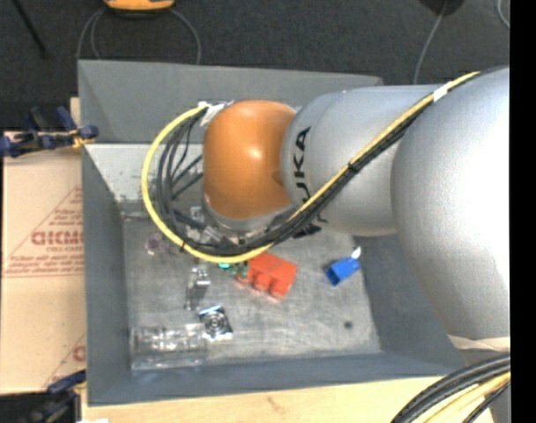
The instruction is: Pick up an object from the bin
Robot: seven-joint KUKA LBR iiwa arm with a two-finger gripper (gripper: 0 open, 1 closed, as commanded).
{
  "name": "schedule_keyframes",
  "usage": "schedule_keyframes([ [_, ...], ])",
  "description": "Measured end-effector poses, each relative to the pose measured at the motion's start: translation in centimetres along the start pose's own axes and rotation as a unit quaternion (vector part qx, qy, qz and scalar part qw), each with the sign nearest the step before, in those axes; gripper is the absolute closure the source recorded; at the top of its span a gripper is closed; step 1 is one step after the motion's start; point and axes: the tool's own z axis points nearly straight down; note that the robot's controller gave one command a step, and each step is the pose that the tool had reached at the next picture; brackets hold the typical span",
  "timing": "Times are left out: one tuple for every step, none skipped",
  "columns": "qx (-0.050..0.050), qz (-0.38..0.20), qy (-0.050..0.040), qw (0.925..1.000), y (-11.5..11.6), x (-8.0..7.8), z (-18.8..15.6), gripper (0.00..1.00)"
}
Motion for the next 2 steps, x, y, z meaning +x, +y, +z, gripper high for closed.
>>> schedule_keyframes([
  [0.002,-0.06,-0.0003,0.9982,-6.9,4.5,3.7,0.0],
  [0.002,-0.142,-0.0067,0.9898,-4.4,4.6,7.8,0.0],
])
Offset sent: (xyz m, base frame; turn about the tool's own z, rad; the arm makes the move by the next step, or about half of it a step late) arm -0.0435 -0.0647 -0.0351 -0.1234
